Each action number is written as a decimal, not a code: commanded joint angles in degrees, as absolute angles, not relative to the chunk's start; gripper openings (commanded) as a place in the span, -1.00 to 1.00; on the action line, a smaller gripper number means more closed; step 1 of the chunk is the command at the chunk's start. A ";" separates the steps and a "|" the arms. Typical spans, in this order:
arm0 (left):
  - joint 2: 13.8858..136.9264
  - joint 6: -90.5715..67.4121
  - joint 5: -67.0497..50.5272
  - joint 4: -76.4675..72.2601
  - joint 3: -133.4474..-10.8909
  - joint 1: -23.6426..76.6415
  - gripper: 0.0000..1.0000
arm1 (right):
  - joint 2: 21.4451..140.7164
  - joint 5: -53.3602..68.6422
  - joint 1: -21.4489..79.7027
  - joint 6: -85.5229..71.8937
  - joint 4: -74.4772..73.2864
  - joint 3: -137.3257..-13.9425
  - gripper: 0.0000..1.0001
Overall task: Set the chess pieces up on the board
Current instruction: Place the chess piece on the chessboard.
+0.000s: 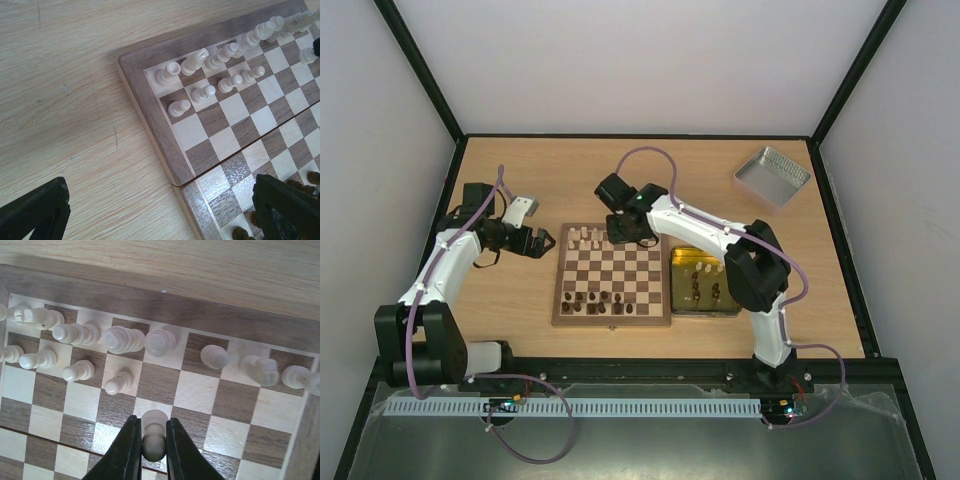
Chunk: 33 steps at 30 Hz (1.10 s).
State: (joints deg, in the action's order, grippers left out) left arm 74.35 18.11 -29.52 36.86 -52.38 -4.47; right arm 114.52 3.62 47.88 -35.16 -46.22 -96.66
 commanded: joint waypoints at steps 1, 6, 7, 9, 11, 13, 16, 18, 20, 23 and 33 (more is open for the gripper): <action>74.80 17.91 -30.12 37.22 -52.14 -4.57 0.98 | 117.04 3.34 48.51 -35.38 -47.64 -99.47 -0.80; 74.88 18.01 -30.23 37.26 -52.20 -4.57 0.98 | 118.72 3.24 48.62 -35.29 -47.66 -100.29 -0.80; 74.88 18.02 -30.31 37.29 -52.19 -4.57 0.98 | 119.00 3.12 48.67 -35.25 -47.65 -100.39 -0.80; 74.99 18.10 -30.32 37.35 -52.21 -4.57 0.98 | 119.49 2.83 48.68 -35.23 -47.59 -100.90 -0.80; 74.97 18.11 -30.32 37.30 -52.21 -4.57 0.98 | 120.13 2.90 48.69 -35.16 -47.56 -101.42 -0.80; 75.04 18.11 -30.32 37.29 -52.21 -4.55 0.98 | 120.73 2.94 48.66 -35.04 -47.57 -101.90 -0.80; 74.98 18.11 -30.32 37.31 -52.21 -4.57 0.98 | 121.54 3.07 48.66 -35.06 -47.49 -102.36 -0.80; 75.04 18.11 -30.37 37.33 -52.21 -4.57 0.98 | 121.85 3.08 48.68 -35.07 -47.35 -102.48 -0.80; 75.14 18.11 -30.41 37.33 -52.25 -4.57 0.98 | 122.14 2.87 48.69 -35.02 -47.36 -102.39 -0.80; 75.32 18.13 -30.41 37.35 -52.30 -4.55 0.98 | 122.30 2.57 48.69 -34.87 -47.29 -102.20 -0.79; 75.32 18.11 -30.41 37.33 -52.29 -4.56 0.98 | 122.86 2.07 48.69 -34.75 -46.67 -101.98 -0.79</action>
